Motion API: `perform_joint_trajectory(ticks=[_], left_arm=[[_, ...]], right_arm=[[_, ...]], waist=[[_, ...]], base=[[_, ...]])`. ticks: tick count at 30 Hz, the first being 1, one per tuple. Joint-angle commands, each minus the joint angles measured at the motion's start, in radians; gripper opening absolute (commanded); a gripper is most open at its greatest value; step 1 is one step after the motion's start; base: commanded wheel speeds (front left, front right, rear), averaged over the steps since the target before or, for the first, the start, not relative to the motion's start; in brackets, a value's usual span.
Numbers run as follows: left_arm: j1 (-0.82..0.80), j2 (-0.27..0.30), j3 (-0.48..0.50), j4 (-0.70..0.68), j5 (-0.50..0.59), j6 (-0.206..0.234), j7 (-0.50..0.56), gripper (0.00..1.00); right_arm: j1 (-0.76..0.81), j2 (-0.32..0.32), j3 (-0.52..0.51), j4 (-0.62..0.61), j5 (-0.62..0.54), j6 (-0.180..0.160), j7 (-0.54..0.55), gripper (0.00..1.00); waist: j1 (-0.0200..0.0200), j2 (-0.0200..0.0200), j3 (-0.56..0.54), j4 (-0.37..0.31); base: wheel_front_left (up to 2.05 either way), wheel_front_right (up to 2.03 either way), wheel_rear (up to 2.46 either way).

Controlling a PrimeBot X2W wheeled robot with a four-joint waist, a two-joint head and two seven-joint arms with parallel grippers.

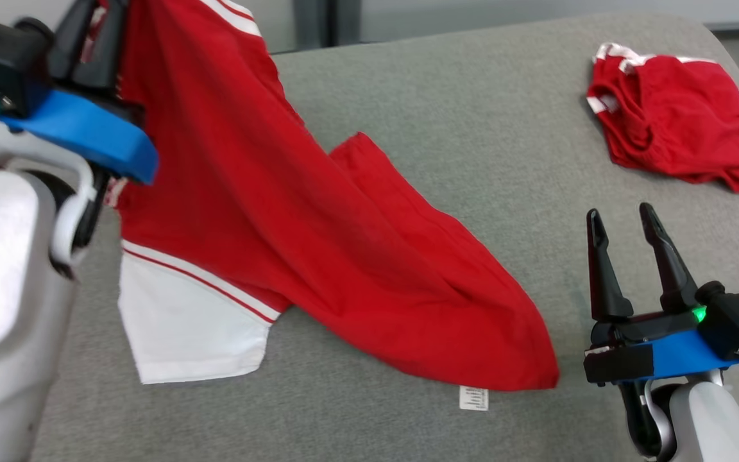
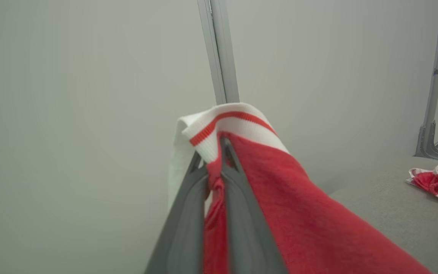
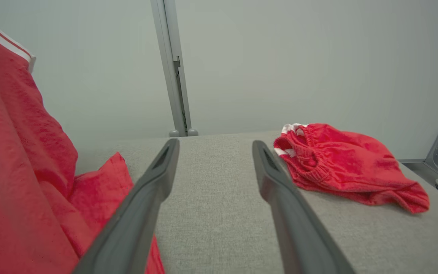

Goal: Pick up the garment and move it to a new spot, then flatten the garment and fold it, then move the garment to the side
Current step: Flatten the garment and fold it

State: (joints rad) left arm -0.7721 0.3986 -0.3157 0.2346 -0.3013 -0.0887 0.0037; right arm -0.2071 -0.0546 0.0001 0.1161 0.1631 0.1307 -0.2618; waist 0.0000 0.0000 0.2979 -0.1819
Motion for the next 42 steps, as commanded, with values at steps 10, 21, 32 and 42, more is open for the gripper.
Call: perform_joint_trajectory(ticks=[10,21,32,42], left_arm=[[-0.169,0.019,0.001,0.306,0.001,-0.015,-0.066,0.0],[-0.172,0.002,-0.01,0.619,-0.017,-0.026,-0.198,1.0],[-0.053,-0.016,0.04,0.577,-0.052,-0.004,-0.269,1.0],[0.267,-0.077,0.193,0.2,-0.014,0.058,-0.269,1.0]], right_arm=[[-0.059,0.003,-0.008,-0.02,0.01,0.0,-0.004,1.0],[-0.067,0.004,-0.02,-0.024,0.02,0.0,-0.004,1.0],[-0.042,0.004,-0.03,-0.016,0.004,0.0,-0.004,1.0],[-0.005,0.004,-0.036,-0.007,-0.008,0.0,-0.004,1.0]], waist=[[0.0,0.0,0.097,-0.086],[0.0,0.0,0.126,-0.106],[0.0,0.0,0.057,-0.036],[0.0,0.0,-0.022,0.051]], base=[[0.0,0.0,0.0],[0.0,0.0,0.0],[0.0,0.0,0.0],[0.0,0.0,0.0]])
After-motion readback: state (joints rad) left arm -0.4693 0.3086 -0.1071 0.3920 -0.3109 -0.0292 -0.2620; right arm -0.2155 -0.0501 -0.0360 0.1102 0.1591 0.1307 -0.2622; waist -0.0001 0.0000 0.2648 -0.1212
